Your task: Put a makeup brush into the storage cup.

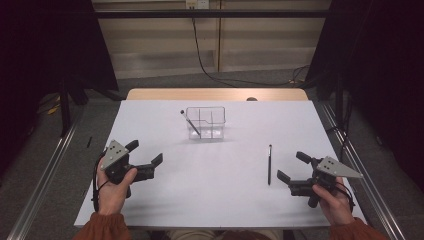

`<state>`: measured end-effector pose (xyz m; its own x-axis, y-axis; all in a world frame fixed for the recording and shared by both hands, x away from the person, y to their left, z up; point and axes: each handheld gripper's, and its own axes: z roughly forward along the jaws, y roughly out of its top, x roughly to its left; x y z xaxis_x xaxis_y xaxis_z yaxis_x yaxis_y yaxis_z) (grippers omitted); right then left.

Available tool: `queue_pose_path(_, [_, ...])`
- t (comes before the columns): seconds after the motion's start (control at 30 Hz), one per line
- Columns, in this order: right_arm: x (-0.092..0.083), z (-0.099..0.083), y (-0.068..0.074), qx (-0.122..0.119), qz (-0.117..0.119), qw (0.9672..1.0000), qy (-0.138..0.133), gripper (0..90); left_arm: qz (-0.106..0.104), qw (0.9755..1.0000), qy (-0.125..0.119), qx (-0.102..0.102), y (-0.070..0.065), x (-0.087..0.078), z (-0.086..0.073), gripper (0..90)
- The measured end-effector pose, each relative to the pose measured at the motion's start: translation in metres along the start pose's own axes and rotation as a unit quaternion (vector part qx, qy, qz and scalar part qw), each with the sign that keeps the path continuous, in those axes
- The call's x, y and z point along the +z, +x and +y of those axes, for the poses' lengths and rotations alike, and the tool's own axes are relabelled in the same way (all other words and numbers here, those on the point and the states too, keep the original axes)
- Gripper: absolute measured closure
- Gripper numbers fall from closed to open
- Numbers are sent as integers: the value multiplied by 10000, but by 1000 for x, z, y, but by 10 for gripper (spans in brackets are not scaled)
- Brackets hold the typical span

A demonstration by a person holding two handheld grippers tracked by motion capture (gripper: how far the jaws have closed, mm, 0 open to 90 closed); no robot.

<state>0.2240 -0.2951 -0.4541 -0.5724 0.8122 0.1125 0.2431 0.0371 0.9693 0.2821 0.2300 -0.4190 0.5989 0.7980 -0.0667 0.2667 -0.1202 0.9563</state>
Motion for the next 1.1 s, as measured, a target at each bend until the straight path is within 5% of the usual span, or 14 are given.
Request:
queue_pose_path(0.87, [-2,1,-1,-60,-48,10000,53,0,134,9994,-313,-100,-6,-36,-17,36])
queue_pose_path(1.1, [-4,1,-1,-83,3,10000,30,0,-8,9999,-134,-18,-11,-34,-22,36])
